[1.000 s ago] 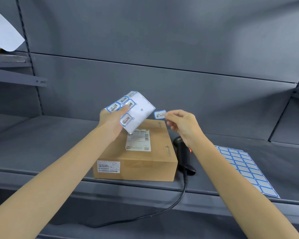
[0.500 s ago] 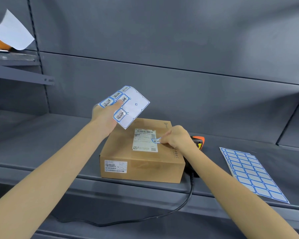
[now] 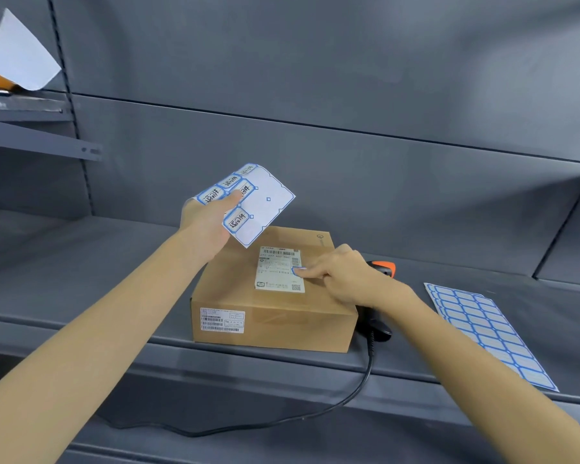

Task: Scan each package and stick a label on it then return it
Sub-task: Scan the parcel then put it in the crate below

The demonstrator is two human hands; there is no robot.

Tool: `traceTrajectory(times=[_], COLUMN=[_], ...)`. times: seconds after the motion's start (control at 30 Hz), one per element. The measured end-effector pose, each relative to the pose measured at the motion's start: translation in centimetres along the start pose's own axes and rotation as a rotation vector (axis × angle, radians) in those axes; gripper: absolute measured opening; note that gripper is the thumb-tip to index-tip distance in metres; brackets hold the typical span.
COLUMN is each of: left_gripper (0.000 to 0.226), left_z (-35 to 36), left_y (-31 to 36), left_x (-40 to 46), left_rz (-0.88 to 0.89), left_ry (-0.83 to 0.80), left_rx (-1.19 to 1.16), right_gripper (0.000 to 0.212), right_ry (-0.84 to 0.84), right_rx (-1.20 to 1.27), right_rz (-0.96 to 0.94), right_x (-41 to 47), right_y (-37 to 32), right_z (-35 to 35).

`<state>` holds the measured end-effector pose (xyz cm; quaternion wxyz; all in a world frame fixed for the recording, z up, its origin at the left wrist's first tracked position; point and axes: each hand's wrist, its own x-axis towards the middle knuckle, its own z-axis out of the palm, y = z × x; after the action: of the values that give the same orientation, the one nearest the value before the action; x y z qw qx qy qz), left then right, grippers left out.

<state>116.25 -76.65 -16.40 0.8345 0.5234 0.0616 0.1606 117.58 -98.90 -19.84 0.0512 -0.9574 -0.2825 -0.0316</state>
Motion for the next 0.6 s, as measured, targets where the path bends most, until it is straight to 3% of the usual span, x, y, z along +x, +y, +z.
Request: traceTrajectory(times=[0.1,0.17,0.23,0.3,0.37,0.43,0.53,0.6], left_gripper=[0.038,0.037,0.037,0.04,0.042,0.048,0.056,0.048], left_z=[0.1,0.3,0.5,0.9,1.8,2.9,4.5,5.5], left_y=[0.1,0.1,0.3,0.5,0.7,0.6,0.1,-0.3], left_x=[-0.1,-0.3,-0.5,-0.7,-1.3,-1.8,-2.3,-2.6], left_rz=[-0.002,-0.007,-0.014,-0.034,-0.053,-0.05,-0.063,-0.047], left_ry=[0.01,0.009,-0.017,-0.107,-0.221,-0.312,-0.425,-0.506], left_rx=[0.001,-0.017,-0.019,-0.007,0.029,0.081,0.166,0.252], right_gripper=[0.073,0.069,0.046,0.033,0.039,0.054,0.063,0.047], right_ry=[-0.195,-0.263,-0.136,0.097,0.202,0.201,0.197,0.253], right_rx=[-0.078,-0.004,0.225,0.595,1.106,1.488,1.583,1.52], right_rz=[-0.008,-0.012,-0.01,0.048,0.142,0.181,0.158,0.112], right_x=[-0.2,-0.4,-0.4,0.0,0.4,0.9,1.1,1.1], right_y=[0.1,0.3,0.8,1.4,1.7,2.1,2.6,2.6], right_z=[-0.9,-1.3,-1.8,-2.2,-3.0,-4.3,-6.2,-6.9])
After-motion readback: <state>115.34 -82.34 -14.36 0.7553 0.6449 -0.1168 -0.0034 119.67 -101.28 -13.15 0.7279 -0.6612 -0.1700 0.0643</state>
